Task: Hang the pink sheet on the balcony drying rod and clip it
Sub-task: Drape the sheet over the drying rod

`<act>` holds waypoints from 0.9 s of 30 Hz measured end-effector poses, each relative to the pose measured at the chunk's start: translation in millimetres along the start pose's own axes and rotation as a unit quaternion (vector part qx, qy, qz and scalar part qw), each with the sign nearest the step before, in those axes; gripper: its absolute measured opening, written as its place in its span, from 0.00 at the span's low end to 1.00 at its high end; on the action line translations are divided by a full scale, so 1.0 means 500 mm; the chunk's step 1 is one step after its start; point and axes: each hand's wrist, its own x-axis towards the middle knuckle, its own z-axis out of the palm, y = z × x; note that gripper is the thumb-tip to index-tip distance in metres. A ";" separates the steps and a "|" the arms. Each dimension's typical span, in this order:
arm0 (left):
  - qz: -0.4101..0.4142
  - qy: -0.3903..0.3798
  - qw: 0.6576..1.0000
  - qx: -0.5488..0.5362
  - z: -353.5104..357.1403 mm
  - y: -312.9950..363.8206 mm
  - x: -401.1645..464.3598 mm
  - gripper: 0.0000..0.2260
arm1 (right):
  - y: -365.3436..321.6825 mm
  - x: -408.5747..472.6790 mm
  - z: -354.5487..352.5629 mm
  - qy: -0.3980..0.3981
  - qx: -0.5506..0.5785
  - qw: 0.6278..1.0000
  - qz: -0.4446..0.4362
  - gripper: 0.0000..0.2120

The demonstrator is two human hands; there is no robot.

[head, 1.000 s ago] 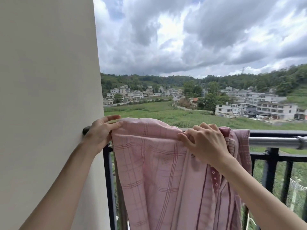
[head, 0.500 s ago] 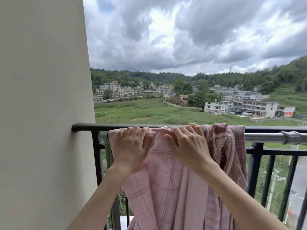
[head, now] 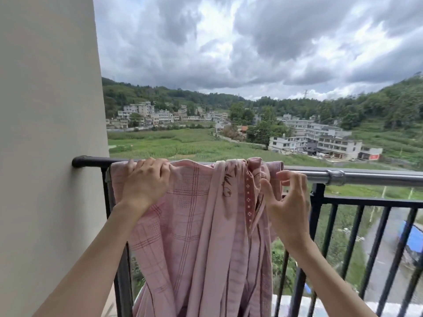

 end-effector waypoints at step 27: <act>-0.030 0.008 1.000 0.003 0.052 0.138 -0.039 0.20 | 0.154 0.099 -0.179 -0.177 0.425 0.798 0.389 0.20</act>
